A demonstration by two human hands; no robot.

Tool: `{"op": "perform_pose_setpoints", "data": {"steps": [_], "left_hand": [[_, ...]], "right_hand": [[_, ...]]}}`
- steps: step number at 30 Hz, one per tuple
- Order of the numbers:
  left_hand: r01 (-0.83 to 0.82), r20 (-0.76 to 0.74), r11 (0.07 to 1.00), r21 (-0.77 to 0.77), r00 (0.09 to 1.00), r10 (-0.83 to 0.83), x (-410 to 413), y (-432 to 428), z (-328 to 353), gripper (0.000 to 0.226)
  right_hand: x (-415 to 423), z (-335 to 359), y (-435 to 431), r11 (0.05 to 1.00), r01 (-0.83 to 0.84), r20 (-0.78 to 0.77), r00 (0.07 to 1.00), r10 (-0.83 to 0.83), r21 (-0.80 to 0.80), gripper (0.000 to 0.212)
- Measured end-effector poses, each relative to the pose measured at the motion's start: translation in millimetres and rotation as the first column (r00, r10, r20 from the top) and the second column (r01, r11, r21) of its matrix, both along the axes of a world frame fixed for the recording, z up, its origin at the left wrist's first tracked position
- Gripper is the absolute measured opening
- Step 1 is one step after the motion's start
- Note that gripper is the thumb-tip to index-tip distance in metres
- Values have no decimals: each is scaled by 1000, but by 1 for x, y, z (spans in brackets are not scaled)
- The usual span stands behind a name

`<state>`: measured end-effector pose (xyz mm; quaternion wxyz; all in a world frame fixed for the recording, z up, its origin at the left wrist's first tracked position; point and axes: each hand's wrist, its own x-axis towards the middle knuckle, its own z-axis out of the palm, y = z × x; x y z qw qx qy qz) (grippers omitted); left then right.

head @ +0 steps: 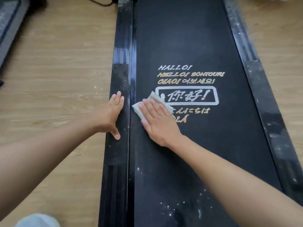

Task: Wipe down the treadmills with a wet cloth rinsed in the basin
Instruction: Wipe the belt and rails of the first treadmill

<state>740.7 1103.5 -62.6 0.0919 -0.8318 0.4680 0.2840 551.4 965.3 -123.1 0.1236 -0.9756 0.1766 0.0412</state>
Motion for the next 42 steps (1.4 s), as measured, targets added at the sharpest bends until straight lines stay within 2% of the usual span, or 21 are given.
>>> {"op": "perform_pose_setpoints", "data": {"steps": [1, 3, 5, 7, 11, 12, 13, 15, 17, 20, 22, 24, 26, 28, 30, 32, 34, 35, 37, 40, 42], "left_hand": [[5, 3, 1000, 9, 1000, -5, 0, -1, 0, 166], [0, -3, 1000, 17, 1000, 0, 0, -1, 0, 166], [3, -5, 1000, 19, 1000, -3, 1, 0, 1, 165], [14, 0, 1000, 20, 1000, -14, 0, 0, 2, 164], [4, -6, 1000, 14, 1000, -4, -2, 3, 4, 163], [6, -3, 1000, 13, 1000, -6, -2, 3, 3, 164], [9, 3, 1000, 13, 1000, -9, -1, 3, 3, 163], [33, -8, 999, 6, 999, -33, 3, 3, 4, 162], [46, -8, 999, 22, 999, -46, 5, 7, 8, 161], [79, 29, 995, 59, 996, -81, 1, 2, 9, 162], [72, 43, 995, 63, 996, -75, -3, -3, 10, 162], [77, 46, 994, 77, 996, -81, -6, -6, 12, 161], [69, 43, 994, 80, 996, -73, -3, -5, 10, 161], [71, 35, 994, 77, 997, -74, -1, -3, 7, 162], [65, 39, 995, 75, 997, -68, -2, -2, 6, 162], [46, 37, 996, 71, 998, -48, -3, -1, 6, 162], [37, 16, 997, 73, 999, -38, -2, -1, 7, 162], [35, 10, 997, 72, 999, -35, -3, 0, 7, 162], [26, 7, 997, 71, 1000, -27, -2, 0, 6, 161], [34, 52, 995, 91, 998, -39, -6, -4, 6, 163], [34, 83, 994, 108, 996, -43, -10, -6, 8, 163]], "right_hand": [[-27, 1, -25, 999, 47, -12, 999, -47, -8, 64], [-85, 2, -86, 969, 244, -58, 968, -245, -28, 64], [-145, 7, -142, 887, 460, -120, 879, -461, -35, 69], [-182, 13, -173, 808, 589, -145, 798, -585, -17, 73], [-144, 10, -142, 650, 760, -190, 640, -745, 7, 80], [-122, 10, -124, 660, 751, -182, 651, -737, 19, 83], [-99, 7, -104, 711, 703, -153, 705, -692, 22, 83], [-48, 0, -56, 847, 532, -85, 845, -529, 19, 84], [3, -5, 2, 943, 329, -37, 944, -327, 48, 86], [25, -7, 59, 996, 70, -35, 997, -68, 63, 81], [3, -6, 48, 999, -17, -52, 998, 20, 42, 73], [-38, -4, 10, 999, 23, -61, 998, -22, 22, 67], [-88, -1, -44, 983, 185, -93, 979, -184, 8, 66], [-150, 9, -102, 907, 421, -139, 898, -418, -7, 76], [-197, 18, -140, 799, 602, -166, 788, -594, -2, 94], [-201, 18, -147, 727, 686, -186, 716, -672, 14, 112], [-172, 17, -127, 644, 762, -223, 640, -735, 63, 128], [-153, 15, -114, 640, 765, -230, 637, -736, 71, 130], [-109, 8, -80, 758, 649, -193, 753, -629, 60, 123], [-37, 0, -1, 962, 264, -104, 961, -257, 66, 112], [-9, -8, 49, 999, -9, -82, 997, 13, 42, 106]]}}
